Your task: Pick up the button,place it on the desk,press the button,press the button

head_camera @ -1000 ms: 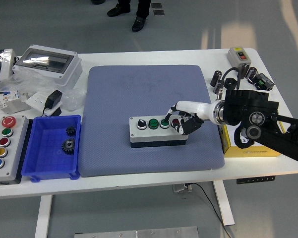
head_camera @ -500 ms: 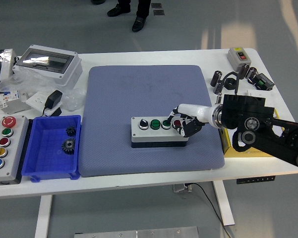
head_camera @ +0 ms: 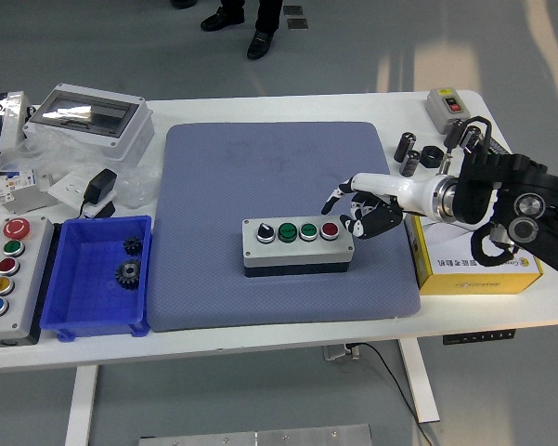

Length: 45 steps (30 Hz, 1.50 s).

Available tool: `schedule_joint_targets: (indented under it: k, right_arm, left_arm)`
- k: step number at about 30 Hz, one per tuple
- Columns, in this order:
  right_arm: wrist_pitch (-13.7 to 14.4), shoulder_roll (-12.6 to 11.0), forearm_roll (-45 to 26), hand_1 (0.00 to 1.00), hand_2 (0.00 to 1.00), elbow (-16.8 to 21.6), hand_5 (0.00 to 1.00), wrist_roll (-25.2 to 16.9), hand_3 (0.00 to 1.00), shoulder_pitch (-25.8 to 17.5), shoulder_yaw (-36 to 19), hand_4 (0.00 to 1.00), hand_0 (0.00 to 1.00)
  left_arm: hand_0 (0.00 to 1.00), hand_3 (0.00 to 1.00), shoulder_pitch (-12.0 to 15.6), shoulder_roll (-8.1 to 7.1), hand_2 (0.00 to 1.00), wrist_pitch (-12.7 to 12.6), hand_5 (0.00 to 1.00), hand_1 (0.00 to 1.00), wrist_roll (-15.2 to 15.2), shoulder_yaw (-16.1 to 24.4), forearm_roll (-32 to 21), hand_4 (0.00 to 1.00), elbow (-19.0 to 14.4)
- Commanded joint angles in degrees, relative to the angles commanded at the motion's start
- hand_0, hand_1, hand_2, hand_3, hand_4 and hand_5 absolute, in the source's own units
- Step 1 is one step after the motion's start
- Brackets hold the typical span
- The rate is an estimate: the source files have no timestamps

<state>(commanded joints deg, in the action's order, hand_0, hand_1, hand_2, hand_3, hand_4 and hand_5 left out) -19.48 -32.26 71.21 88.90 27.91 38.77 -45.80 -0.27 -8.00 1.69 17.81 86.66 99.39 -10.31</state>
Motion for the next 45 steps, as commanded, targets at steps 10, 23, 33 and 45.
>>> schedule_joint_targets:
  k: [10, 23, 33, 45]
  right_arm:
    - [21.1, 13.9, -5.3, 0.065, 0.22, -11.7, 0.22, -20.3, 0.736, -14.5, -19.8, 0.364, 0.002]
    - [36.2, 21.1, -20.5, 0.249, 0.429, -14.8, 0.287, -44.7, 0.718, -25.0, -29.0, 0.475, 0.135]
    - [35.8, 21.2, -23.5, 0.685, 0.706, -15.5, 0.335, -49.8, 0.707, -26.9, -29.4, 0.568, 0.689]
    - [35.4, 20.9, -24.3, 0.718, 0.733, -14.7, 0.404, -50.0, 0.702, -27.5, -29.1, 0.608, 0.765]
  left_arm:
    - [0.618, 0.579, 0.2, 0.56, 0.477, -0.2, 0.191, 0.547, -0.2, -0.5, -0.6, 0.49, 0.0]
    - [0.616, 0.579, 0.3, 0.57, 0.477, -0.3, 0.189, 0.547, -0.5, -0.3, -0.5, 0.491, 0.0]
    - [0.617, 0.579, 0.7, 0.55, 0.478, -0.5, 0.189, 0.547, -0.5, -0.1, -0.8, 0.49, 0.0]
    - [0.617, 0.58, 1.3, 0.39, 0.48, -0.8, 0.19, 0.547, -0.5, 0.6, -0.4, 0.492, 0.0]
